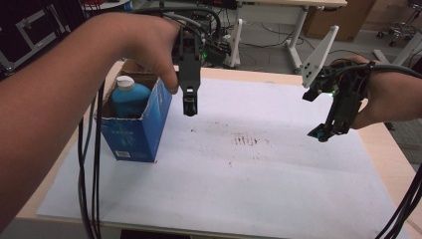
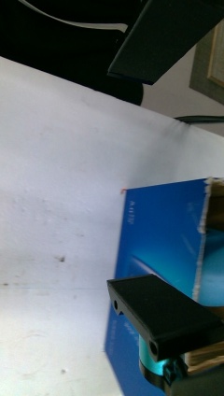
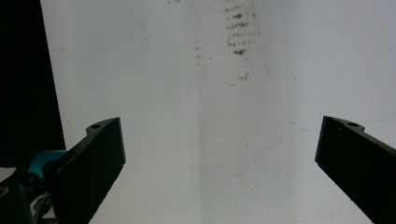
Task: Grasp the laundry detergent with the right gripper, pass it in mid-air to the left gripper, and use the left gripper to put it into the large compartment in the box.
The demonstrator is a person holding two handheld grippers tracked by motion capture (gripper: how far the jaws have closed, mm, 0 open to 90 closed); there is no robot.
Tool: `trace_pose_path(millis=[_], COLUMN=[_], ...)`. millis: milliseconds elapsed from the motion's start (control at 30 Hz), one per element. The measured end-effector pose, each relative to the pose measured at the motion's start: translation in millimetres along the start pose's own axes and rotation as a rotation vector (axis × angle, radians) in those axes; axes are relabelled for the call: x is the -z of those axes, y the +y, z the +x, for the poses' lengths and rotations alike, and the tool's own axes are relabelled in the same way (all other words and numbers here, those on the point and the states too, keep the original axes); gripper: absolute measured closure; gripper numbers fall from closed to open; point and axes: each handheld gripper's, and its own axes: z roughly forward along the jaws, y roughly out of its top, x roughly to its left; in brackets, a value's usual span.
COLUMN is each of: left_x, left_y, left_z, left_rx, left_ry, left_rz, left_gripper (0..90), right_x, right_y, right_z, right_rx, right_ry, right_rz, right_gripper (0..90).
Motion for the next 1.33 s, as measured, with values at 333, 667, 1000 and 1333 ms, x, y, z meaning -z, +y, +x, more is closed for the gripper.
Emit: trace_pose_path(millis=[333, 667, 1000, 1333], left_x=[-5.2, -5.0, -7.3, -6.4], left_y=[7.2, 7.3, 11.3, 11.3], left_z=[8.6, 9.5, 8.6, 8.8], left_rx=[-0.019, -0.013, -0.012, -0.009], left_ry=[0.001, 0.000, 0.004, -0.002], left_rz=[-0.028, -0.013, -0.004, -0.001], left_gripper=[1.7, 1.7, 1.7, 1.7], right_x=[-9.3, -12.6, -11.8, -11.4], right_y=[-4.7, -5.5, -9.8, -13.7], right_z=[-11.2, -12.0, -9.9, -9.3], right_rx=[0.001, -0.007, -0.008, -0.015], right_ry=[0.017, 0.017, 0.026, 0.028], right_rz=[0.021, 0.031, 0.024, 0.026], right_gripper=[0.6, 0.6, 0.6, 0.6])
